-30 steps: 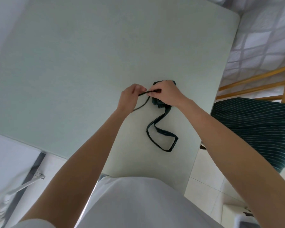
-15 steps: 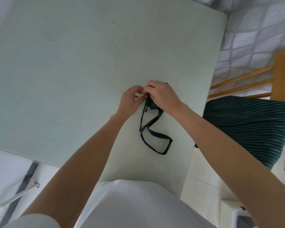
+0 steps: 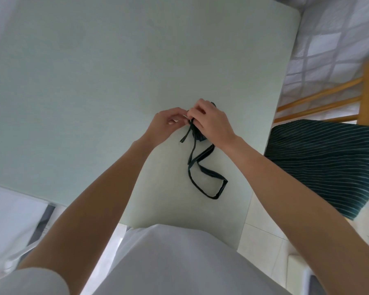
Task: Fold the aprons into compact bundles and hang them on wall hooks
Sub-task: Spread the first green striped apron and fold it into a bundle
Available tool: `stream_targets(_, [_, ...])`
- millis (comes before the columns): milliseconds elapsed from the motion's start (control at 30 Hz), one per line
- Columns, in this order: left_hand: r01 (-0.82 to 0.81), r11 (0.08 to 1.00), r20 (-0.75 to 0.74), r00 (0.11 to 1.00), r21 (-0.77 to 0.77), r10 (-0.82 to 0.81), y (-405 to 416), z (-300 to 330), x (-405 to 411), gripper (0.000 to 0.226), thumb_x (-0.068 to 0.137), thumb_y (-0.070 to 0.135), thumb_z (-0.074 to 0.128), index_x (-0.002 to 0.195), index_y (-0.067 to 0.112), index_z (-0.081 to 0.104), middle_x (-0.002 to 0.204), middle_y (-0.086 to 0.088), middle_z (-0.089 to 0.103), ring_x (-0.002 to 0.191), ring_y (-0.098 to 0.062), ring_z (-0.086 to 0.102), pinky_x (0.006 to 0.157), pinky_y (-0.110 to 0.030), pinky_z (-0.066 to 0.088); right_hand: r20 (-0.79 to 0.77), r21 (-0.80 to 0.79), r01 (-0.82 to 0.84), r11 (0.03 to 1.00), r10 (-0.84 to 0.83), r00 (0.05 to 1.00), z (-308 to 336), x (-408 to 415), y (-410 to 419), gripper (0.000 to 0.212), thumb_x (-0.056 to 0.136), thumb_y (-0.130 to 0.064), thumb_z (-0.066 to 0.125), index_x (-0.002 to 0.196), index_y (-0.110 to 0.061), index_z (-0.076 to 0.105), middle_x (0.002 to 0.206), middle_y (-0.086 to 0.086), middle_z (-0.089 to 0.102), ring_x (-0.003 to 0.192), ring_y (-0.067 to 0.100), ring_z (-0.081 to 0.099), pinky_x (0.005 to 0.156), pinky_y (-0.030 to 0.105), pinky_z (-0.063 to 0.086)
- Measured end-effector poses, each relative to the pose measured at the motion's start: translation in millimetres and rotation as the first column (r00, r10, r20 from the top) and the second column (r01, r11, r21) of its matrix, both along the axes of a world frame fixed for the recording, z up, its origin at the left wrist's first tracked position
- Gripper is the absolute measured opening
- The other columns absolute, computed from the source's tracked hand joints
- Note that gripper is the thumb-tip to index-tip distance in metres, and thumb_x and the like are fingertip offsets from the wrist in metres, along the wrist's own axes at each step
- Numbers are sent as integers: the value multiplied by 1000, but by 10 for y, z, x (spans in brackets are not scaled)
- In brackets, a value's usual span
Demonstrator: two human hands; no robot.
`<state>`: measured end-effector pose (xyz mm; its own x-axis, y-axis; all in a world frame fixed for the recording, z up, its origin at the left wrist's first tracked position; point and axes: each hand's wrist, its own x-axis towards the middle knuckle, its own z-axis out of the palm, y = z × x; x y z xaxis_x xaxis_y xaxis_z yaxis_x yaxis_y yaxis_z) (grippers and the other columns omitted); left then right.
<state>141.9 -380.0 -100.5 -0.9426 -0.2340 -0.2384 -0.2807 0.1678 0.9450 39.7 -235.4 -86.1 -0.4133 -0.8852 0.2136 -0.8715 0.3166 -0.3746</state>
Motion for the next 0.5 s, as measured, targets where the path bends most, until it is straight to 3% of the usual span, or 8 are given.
stream_targets(167, [-32,995,11,999,-97,34,37,-5,12,9,86,10,65,92,16,66,97,6,69,83,-2,65,77,-13,47,68,-43,-32,999,35,997,-65,-18,55,7,83,-7,57,78,-6,61,77,6,58,68,22,51,50,33,46])
stream_targets(233, [-13,964,12,1000,-266,17,72,1,20,9,89,12,60,97,12,65,96,4,67,76,-1,61,72,-13,48,124,-43,-20,999,25,992,-62,-31,68,4,82,-4,61,80,-6,64,79,6,59,69,22,54,55,34,48])
stream_targets(367, [-54,732,-94,995,-679,-13,139,-6,123,23,93,22,45,100,5,59,98,-8,61,84,-20,59,62,-30,48,341,-89,83,993,-48,939,-12,-26,95,7,85,-12,67,88,-6,70,85,4,62,72,13,58,64,25,51])
stream_targets(400, [-58,710,-84,996,-702,-2,169,-16,152,26,93,23,42,100,3,57,97,-10,60,84,-22,57,61,-30,46,391,-94,106,990,-61,918,-4,-21,104,9,85,-14,67,87,-6,70,85,3,62,72,12,58,65,23,52])
stream_targets(500, [-68,831,-26,998,-552,64,238,10,218,16,94,16,48,101,4,55,91,-4,58,78,-18,53,68,-25,41,503,-60,189,980,-134,854,1,31,86,5,82,-13,70,83,-9,71,84,-1,62,74,11,60,69,24,54])
